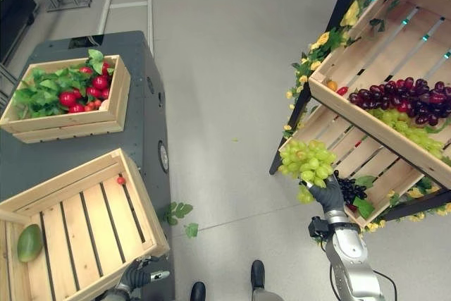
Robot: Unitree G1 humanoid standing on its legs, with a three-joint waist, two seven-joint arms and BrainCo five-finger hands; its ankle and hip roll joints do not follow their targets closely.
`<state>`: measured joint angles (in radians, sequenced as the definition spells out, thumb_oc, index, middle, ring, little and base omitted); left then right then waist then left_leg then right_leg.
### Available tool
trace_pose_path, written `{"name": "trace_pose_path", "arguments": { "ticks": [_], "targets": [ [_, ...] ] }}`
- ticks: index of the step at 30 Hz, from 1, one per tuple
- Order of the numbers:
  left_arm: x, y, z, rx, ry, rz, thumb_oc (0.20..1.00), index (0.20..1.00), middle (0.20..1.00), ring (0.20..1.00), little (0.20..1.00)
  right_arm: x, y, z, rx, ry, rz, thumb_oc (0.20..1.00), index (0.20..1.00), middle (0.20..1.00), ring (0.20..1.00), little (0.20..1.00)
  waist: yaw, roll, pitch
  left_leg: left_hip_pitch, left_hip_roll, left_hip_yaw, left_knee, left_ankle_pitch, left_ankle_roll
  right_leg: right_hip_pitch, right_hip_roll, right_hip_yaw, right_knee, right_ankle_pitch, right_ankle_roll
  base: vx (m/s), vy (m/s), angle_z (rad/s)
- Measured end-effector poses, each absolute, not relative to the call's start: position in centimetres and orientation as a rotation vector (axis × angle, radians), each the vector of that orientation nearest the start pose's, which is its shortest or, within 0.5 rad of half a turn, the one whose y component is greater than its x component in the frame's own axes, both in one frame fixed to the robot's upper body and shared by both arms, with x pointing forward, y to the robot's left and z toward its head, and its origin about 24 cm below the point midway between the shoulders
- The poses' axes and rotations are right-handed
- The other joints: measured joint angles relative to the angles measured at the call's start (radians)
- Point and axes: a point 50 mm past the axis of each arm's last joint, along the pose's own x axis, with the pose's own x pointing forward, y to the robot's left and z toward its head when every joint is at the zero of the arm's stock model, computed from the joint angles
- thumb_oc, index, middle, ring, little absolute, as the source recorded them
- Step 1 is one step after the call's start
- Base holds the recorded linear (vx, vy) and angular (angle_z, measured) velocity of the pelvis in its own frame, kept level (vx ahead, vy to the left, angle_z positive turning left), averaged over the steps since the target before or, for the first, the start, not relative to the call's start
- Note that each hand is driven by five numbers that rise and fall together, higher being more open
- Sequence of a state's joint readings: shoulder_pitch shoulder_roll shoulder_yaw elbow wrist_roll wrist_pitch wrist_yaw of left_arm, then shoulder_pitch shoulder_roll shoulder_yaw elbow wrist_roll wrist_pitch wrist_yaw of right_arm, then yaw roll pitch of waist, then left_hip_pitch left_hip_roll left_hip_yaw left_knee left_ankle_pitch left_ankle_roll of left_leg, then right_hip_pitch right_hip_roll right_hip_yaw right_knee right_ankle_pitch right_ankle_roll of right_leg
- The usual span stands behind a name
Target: Pick up the fruits from the basket on one side to the basket on the other side
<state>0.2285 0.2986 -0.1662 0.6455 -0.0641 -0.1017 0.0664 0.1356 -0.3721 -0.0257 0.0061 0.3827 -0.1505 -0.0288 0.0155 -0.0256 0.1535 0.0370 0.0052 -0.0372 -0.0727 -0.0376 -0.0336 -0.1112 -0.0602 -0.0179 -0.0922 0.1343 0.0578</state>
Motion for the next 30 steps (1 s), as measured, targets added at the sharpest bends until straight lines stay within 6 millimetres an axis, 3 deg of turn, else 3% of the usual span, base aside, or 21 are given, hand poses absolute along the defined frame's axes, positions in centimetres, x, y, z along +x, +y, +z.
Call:
{"name": "trace_pose_path", "arguments": {
  "ticks": [3, 11, 19, 30],
  "targets": [
    [12.5, 22.2, -11.3, 0.242, 0.758, 0.036, 1.000, 1.000, 1.000, 1.000, 1.000, 22.3, -23.8, 4.3, 0.002, -0.026, -0.100, 0.200, 0.200, 0.200, 0.200, 0.200, 0.000, 0.000, -0.001, 0.005, 0.005, -0.005, -0.013, 0.009, 0.002, 0.002, -0.003, -0.003, -0.001, -0.005, 0.007, 0.05, -0.067, 0.06],
    [13.8, 21.4, -8.0, 0.180, 0.577, -0.029, 1.000, 1.000, 1.000, 1.000, 1.000, 21.4, -24.3, 3.8, -0.002, 0.000, -0.105, 0.200, 0.200, 0.200, 0.200, 0.200, -0.001, 0.006, -0.003, 0.028, 0.001, -0.021, -0.014, 0.011, 0.004, 0.032, -0.008, -0.019, -0.002, -0.008, 0.006, 0.05, -0.039, 0.06],
    [16.0, 21.9, -2.9, 0.079, 0.323, -0.005, 1.000, 1.000, 1.000, 1.000, 1.000, 20.3, -25.0, 3.1, -0.007, 0.034, -0.135, 0.200, 0.200, 0.200, 0.200, 0.200, 0.000, 0.019, -0.039, 0.038, 0.002, -0.021, -0.015, 0.011, 0.004, 0.041, -0.007, -0.018, -0.005, -0.012, 0.011, 0.03, -0.015, 0.00],
    [15.6, 22.5, 0.2, -0.052, 0.178, 0.047, 1.000, 1.000, 1.000, 1.000, 1.000, 18.8, -25.7, 2.2, 0.005, 0.074, -0.184, 0.200, 0.200, 0.200, 0.200, 0.200, 0.000, 0.019, -0.059, 0.047, 0.002, -0.020, -0.015, 0.011, 0.004, 0.051, -0.007, -0.013, -0.005, -0.012, 0.011, 0.02, -0.004, -0.01]
  ]
}}
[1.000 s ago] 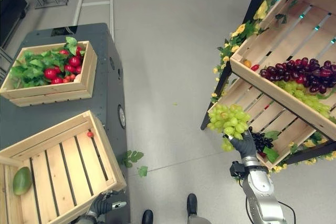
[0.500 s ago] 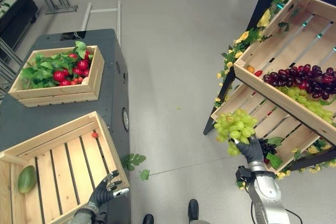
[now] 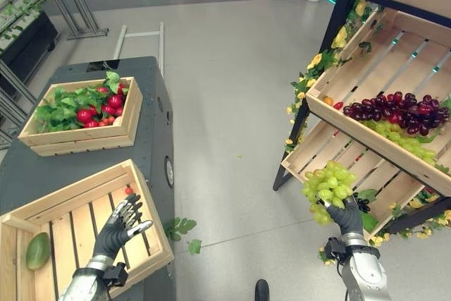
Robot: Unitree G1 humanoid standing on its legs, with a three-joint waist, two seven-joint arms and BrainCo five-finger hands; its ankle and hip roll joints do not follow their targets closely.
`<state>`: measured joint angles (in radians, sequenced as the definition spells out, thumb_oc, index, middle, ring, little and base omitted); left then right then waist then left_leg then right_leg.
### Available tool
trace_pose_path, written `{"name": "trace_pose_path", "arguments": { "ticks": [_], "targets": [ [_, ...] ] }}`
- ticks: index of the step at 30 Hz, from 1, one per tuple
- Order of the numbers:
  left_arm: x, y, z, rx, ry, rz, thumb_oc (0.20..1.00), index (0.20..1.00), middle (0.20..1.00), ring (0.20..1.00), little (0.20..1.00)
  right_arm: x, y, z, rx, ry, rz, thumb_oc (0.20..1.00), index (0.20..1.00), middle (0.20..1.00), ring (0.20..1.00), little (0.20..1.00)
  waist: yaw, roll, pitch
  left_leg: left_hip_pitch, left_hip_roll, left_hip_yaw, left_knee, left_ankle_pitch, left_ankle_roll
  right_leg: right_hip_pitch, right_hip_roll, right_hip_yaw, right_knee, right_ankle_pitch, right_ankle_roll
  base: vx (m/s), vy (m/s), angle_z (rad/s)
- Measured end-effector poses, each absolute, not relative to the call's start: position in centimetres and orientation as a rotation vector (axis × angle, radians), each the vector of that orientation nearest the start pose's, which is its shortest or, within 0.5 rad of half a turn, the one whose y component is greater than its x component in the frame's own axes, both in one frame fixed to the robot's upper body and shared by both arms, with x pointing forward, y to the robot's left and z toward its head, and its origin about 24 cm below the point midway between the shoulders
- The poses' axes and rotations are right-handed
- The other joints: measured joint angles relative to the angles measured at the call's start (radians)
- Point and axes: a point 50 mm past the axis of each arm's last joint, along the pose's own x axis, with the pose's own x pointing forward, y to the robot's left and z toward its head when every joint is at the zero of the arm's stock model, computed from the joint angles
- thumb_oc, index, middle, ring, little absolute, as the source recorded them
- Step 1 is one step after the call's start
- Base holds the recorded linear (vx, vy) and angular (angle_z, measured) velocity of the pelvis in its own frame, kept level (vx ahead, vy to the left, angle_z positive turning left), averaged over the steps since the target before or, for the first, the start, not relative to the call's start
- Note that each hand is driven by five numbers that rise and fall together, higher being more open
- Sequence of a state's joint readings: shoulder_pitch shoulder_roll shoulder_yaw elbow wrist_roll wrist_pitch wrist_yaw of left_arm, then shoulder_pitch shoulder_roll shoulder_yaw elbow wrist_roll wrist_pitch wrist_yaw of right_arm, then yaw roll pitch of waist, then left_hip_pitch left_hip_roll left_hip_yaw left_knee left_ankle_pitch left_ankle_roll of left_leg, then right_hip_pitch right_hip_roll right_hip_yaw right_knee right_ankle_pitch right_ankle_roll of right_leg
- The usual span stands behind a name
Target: Pick up the fruits from the basket on one side to the basket on the other side
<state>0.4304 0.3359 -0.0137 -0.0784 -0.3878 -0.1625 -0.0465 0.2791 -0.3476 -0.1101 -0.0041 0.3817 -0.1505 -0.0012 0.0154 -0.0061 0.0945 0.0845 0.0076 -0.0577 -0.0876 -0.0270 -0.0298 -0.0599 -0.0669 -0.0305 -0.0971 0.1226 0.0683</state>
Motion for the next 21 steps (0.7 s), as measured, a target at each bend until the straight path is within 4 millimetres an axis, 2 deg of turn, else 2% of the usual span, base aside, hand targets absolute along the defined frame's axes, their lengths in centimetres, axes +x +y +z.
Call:
{"name": "trace_pose_path", "arguments": {
  "ticks": [8, 12, 15, 19, 21],
  "targets": [
    [16.8, 21.8, 1.9, -0.089, 0.089, 0.028, 1.000, 1.000, 1.000, 1.000, 1.000, 18.8, -25.5, 2.1, -0.009, 0.075, -0.184, 0.200, 0.200, 0.200, 0.200, 0.200, -0.001, -0.004, -0.025, 0.007, 0.000, 0.000, 0.001, 0.000, -0.001, 0.005, 0.001, 0.002, 0.003, 0.002, -0.005, 0.00, -0.001, 0.00],
    [18.4, 21.4, 2.5, -0.096, 0.046, 0.018, 1.000, 1.000, 1.000, 1.000, 1.000, 18.8, -25.5, 2.1, -0.029, 0.079, -0.192, 0.200, 0.200, 0.200, 0.200, 0.200, -0.006, -0.010, -0.040, 0.010, -0.002, 0.004, 0.000, 0.000, -0.001, 0.006, 0.002, 0.006, 0.005, 0.004, -0.007, 0.00, 0.001, -0.01],
    [19.7, 20.7, 2.1, -0.102, 0.056, -0.004, 1.000, 1.000, 1.000, 1.000, 1.000, 19.0, -25.5, 2.2, -0.048, 0.076, -0.205, 0.200, 0.200, 0.200, 0.200, 0.200, -0.007, -0.012, -0.051, 0.009, -0.004, 0.014, 0.000, 0.000, -0.001, 0.002, 0.003, 0.017, 0.005, 0.005, -0.005, 0.01, 0.003, -0.11],
    [20.1, 20.0, 1.7, -0.106, 0.075, -0.023, 1.000, 1.000, 1.000, 1.000, 1.000, 19.3, -26.2, 2.6, -0.083, 0.063, -0.239, 0.200, 0.200, 0.200, 0.200, 0.200, -0.053, -0.010, -0.055, 0.013, -0.003, 0.033, 0.000, -0.002, 0.000, -0.003, 0.005, 0.037, 0.000, 0.006, 0.000, -0.01, 0.004, -0.13],
    [20.2, 19.9, 1.3, -0.106, 0.094, -0.027, 1.000, 1.000, 1.000, 1.000, 1.000, 19.3, -26.6, 2.9, -0.088, 0.057, -0.260, 0.200, 0.200, 0.200, 0.200, 0.200, -0.060, -0.007, -0.056, 0.013, -0.002, 0.041, -0.004, -0.003, 0.000, -0.007, 0.006, 0.043, 0.000, 0.008, 0.000, -0.02, 0.007, -0.19]
  ]
}}
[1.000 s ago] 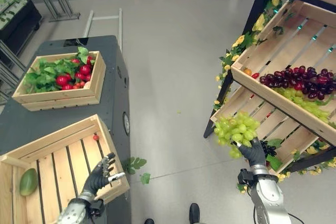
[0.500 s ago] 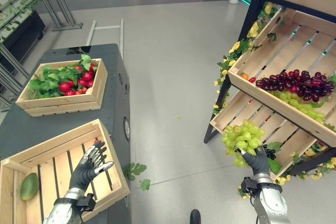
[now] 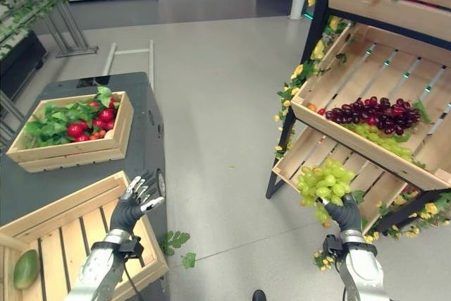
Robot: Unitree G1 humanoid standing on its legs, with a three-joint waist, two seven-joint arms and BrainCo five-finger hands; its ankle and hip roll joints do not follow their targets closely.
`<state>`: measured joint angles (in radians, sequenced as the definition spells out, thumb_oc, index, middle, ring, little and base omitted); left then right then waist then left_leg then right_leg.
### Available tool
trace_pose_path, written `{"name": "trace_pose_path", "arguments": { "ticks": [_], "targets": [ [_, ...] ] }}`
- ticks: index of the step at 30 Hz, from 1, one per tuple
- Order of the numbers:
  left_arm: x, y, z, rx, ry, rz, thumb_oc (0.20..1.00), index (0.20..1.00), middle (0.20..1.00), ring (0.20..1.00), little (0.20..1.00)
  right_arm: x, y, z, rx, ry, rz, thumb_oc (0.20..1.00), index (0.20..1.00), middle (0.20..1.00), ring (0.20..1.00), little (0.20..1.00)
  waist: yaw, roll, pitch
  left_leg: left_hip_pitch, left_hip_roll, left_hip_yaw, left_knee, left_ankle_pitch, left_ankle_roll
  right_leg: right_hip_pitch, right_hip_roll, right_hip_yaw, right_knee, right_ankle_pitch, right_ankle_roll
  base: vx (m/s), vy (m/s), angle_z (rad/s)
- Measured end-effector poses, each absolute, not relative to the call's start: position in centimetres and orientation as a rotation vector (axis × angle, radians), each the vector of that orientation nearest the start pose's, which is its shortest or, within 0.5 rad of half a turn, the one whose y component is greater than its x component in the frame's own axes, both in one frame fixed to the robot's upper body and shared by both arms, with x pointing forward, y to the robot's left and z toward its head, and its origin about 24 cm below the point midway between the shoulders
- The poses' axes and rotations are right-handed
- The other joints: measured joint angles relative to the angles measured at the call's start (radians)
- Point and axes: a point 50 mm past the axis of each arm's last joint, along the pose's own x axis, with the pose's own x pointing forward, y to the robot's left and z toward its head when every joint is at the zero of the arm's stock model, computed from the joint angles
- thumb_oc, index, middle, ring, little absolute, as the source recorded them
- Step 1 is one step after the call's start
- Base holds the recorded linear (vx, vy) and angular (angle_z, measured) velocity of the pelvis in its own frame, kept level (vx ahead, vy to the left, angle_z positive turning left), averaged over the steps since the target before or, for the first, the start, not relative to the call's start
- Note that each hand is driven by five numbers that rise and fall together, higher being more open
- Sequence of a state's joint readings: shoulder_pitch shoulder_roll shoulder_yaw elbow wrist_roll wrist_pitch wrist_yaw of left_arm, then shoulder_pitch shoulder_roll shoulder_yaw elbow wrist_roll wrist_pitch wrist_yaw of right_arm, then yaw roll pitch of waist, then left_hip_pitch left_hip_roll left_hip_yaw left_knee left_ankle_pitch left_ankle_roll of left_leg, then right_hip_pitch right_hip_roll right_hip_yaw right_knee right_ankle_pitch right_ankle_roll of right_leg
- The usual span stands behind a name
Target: Pick up the fruits from the basket on one side to the basket on the other side
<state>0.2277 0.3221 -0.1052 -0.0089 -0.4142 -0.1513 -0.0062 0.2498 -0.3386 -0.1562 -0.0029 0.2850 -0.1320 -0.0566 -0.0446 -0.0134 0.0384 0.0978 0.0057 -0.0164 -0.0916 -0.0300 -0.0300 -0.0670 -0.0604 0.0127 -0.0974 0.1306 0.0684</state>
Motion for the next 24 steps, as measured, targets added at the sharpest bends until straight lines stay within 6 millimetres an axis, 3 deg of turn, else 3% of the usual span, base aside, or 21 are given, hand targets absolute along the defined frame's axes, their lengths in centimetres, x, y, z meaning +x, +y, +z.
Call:
{"name": "trace_pose_path", "arguments": {
  "ticks": [8, 11, 19, 24],
  "targets": [
    [19.9, 19.4, -1.1, -0.111, 0.207, -0.024, 1.000, 1.000, 1.000, 1.000, 1.000, 19.1, -29.0, 4.3, -0.148, 0.038, -0.334, 0.200, 0.200, 0.200, 0.200, 0.200, -0.023, 0.017, -0.006, -0.003, 0.004, 0.034, -0.002, -0.005, -0.003, -0.015, 0.009, 0.036, 0.000, 0.006, -0.001, 0.01, 0.003, -0.13],
    [19.7, 19.3, -1.8, -0.103, 0.241, -0.018, 1.000, 1.000, 1.000, 1.000, 1.000, 19.3, -29.9, 5.8, -0.188, -0.006, -0.352, 0.200, 0.200, 0.200, 0.200, 0.200, -0.040, 0.027, -0.009, -0.005, 0.002, 0.045, -0.001, -0.005, -0.003, -0.028, 0.012, 0.050, 0.000, 0.012, -0.001, 0.02, 0.006, -0.08],
    [20.1, 18.8, -1.8, -0.089, 0.247, -0.036, 1.000, 1.000, 1.000, 1.000, 1.000, 19.4, -31.6, 7.9, -0.267, -0.054, -0.384, 0.200, 0.200, 0.200, 0.200, 0.200, -0.057, 0.033, -0.009, -0.003, 0.004, 0.098, -0.003, -0.014, -0.004, -0.051, 0.024, 0.096, 0.000, 0.024, -0.001, 0.01, 0.006, -0.22],
    [20.3, 18.2, -2.1, -0.086, 0.260, -0.065, 1.000, 1.000, 1.000, 1.000, 1.000, 20.1, -33.1, 10.3, -0.351, -0.087, -0.367, 0.200, 0.200, 0.200, 0.200, 0.200, -0.078, 0.036, -0.009, -0.007, -0.001, 0.124, -0.002, -0.016, 0.000, -0.064, 0.025, 0.122, 0.000, 0.030, 0.003, 0.00, -0.007, -0.15]
  ]
}}
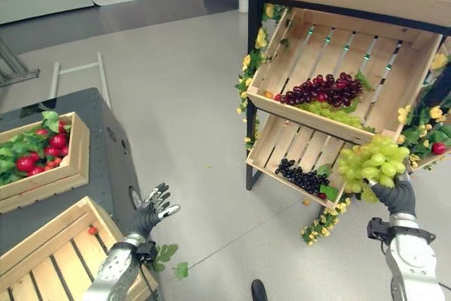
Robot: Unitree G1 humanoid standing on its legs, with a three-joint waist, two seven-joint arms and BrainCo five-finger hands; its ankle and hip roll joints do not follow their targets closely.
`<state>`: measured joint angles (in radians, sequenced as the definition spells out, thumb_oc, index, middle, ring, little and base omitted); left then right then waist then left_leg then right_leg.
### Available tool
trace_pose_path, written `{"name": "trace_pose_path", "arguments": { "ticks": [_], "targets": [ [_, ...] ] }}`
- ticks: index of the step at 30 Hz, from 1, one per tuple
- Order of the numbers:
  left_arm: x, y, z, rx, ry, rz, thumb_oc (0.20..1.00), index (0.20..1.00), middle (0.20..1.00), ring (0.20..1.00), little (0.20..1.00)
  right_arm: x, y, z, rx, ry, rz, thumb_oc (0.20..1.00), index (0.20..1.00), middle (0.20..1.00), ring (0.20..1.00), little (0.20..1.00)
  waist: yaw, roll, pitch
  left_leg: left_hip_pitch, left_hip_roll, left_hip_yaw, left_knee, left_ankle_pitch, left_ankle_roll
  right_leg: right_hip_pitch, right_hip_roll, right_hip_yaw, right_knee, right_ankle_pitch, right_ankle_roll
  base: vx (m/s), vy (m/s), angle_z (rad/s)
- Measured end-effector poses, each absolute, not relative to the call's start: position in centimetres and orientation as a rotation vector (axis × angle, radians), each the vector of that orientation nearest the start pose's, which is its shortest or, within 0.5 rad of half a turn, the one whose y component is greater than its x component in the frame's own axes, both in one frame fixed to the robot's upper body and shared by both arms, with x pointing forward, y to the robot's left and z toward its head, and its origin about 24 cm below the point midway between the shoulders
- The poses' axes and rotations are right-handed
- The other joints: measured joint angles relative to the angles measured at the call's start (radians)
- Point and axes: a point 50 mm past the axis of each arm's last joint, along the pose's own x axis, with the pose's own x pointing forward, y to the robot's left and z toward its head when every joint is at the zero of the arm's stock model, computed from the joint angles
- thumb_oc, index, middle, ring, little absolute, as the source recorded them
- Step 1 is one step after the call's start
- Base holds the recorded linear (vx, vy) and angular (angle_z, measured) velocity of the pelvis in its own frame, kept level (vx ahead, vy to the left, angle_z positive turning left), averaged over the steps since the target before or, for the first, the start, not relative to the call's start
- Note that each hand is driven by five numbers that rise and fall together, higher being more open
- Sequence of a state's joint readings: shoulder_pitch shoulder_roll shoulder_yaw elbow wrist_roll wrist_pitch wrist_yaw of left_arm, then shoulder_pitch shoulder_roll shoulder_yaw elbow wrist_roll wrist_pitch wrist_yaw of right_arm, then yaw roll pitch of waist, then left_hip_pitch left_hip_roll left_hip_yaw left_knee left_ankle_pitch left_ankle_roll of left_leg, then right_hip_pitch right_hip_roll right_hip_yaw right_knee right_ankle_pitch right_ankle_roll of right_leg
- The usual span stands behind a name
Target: Pick up the fruits from the basket on one side to the basket on the other side
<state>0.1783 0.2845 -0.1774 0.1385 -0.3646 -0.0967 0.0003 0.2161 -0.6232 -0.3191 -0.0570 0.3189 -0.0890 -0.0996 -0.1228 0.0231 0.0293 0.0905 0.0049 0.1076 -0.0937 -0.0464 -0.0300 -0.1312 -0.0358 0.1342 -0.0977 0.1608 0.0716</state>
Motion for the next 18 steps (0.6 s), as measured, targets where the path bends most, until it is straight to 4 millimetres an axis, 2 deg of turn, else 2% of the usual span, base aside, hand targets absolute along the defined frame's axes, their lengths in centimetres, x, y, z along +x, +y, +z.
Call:
{"name": "trace_pose_path", "arguments": {
  "ticks": [5, 11, 12, 13, 15, 18],
  "targets": [
    [20.2, 17.0, -2.8, -0.082, 0.297, -0.122, 1.000, 1.000, 1.000, 1.000, 1.000, 21.0, -34.4, 13.2, -0.398, -0.136, -0.353, 0.200, 0.200, 0.200, 0.200, 0.200, 0.000, 0.003, 0.003, -0.001, -0.002, 0.004, 0.000, -0.004, 0.002, -0.006, 0.000, 0.012, 0.000, 0.001, 0.001, 0.00, -0.007, -0.04],
    [19.7, 16.6, -4.7, -0.036, 0.394, -0.154, 1.000, 1.000, 1.000, 1.000, 1.000, 22.1, -35.7, 15.8, -0.452, -0.166, -0.341, 0.200, 0.200, 0.200, 0.200, 0.200, 0.004, 0.010, 0.014, -0.003, -0.002, 0.002, 0.000, -0.004, 0.003, -0.007, 0.000, 0.009, 0.000, 0.001, 0.001, 0.01, 0.001, 0.00],
    [19.6, 16.7, -4.8, -0.035, 0.399, -0.153, 1.000, 1.000, 1.000, 1.000, 1.000, 22.3, -35.9, 16.3, -0.458, -0.168, -0.341, 0.200, 0.200, 0.200, 0.200, 0.200, 0.011, 0.004, 0.021, -0.014, -0.002, 0.001, 0.000, -0.004, 0.003, -0.010, -0.001, 0.007, 0.000, 0.001, 0.001, 0.00, 0.000, 0.00],
    [19.6, 16.7, -4.8, -0.032, 0.399, -0.156, 1.000, 1.000, 1.000, 1.000, 1.000, 22.4, -36.2, 16.6, -0.468, -0.170, -0.346, 0.200, 0.200, 0.200, 0.200, 0.200, 0.008, 0.012, 0.021, -0.013, -0.002, 0.001, 0.000, -0.004, 0.003, -0.011, -0.002, 0.007, 0.000, 0.000, 0.001, 0.00, 0.000, 0.00],
    [19.5, 16.4, -4.9, -0.030, 0.404, -0.168, 1.000, 1.000, 1.000, 1.000, 1.000, 22.9, -36.8, 17.2, -0.468, -0.169, -0.363, 0.200, 0.200, 0.200, 0.200, 0.200, 0.019, 0.007, 0.031, -0.016, -0.001, 0.000, 0.000, -0.004, 0.003, -0.014, -0.001, 0.006, 0.000, 0.000, 0.001, 0.00, 0.000, 0.00],
    [19.5, 15.9, -4.9, -0.029, 0.404, -0.192, 1.000, 1.000, 1.000, 1.000, 1.000, 23.5, -37.3, 18.4, -0.497, -0.178, -0.366, 0.200, 0.200, 0.200, 0.200, 0.200, 0.021, 0.017, 0.044, -0.017, -0.001, -0.001, 0.000, -0.004, 0.003, -0.021, -0.001, 0.004, 0.000, 0.000, 0.001, 0.00, 0.000, 0.00]
  ]
}}
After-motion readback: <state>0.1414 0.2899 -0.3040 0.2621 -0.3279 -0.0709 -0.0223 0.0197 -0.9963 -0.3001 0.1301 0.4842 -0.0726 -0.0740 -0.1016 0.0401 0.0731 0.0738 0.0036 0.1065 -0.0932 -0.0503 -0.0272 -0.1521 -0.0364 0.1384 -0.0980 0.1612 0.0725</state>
